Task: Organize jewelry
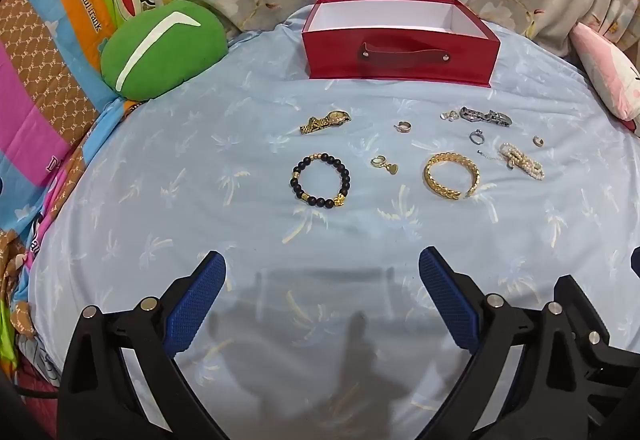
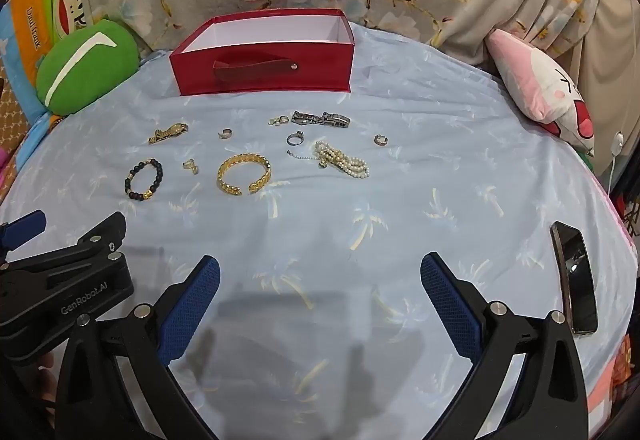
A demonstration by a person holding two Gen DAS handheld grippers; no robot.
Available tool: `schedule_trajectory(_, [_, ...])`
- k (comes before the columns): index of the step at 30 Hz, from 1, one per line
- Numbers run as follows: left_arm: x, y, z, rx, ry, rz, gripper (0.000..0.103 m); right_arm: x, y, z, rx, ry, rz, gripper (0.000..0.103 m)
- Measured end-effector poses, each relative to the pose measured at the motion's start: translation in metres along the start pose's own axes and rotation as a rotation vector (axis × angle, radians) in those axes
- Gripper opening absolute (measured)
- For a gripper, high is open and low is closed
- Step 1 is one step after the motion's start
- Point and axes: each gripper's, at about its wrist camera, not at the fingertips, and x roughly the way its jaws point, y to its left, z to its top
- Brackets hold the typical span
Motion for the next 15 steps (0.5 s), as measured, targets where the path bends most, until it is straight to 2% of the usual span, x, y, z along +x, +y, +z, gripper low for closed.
schedule_trajectory(15, [0.0,-0.0014,-0.0001,0.001,0.001,0.002,0.095,0.0016,0.0,-0.0012,0.003,0.001,0.004,0.098])
